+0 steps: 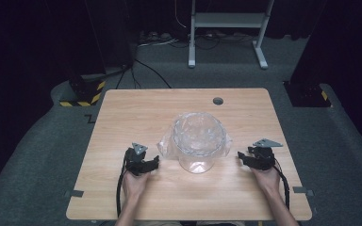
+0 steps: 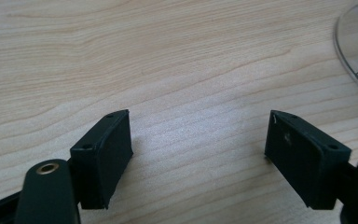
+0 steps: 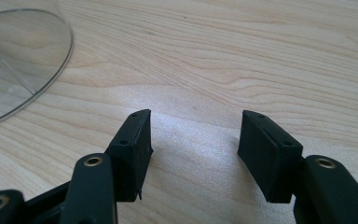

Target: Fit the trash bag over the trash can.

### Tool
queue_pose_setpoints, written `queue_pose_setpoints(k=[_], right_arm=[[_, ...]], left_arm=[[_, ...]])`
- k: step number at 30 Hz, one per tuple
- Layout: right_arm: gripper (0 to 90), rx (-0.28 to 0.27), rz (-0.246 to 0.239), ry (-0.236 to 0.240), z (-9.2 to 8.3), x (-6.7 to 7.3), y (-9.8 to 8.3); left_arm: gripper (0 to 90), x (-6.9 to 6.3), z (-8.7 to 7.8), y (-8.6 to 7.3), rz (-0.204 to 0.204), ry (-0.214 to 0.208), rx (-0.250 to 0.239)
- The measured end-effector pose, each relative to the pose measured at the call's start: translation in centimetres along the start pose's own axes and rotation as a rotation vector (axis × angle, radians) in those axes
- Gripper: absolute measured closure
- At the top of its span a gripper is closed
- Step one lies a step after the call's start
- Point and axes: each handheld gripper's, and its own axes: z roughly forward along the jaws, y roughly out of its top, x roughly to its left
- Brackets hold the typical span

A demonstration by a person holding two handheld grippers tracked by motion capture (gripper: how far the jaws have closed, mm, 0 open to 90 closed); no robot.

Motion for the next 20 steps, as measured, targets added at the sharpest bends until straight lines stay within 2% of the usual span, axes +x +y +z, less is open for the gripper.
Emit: queue_pose_setpoints(k=[2,4,20], right_arm=[[44.6,0.005,-0.014,-0.013,0.05,0.15,0.01],[44.1,0.011,-0.059,-0.036,0.11,0.47,0.01],[41.6,0.014,-0.043,-0.042,0.13,0.44,0.03]], left_arm=[[22.7,0.02,0.03,0.02,-0.002,0.001,-0.002],[23.0,-0.07,0.01,0.0,-0.004,0.008,-0.001],[23.0,-0.13,0.0,-0.01,-0.012,0.01,-0.001]])
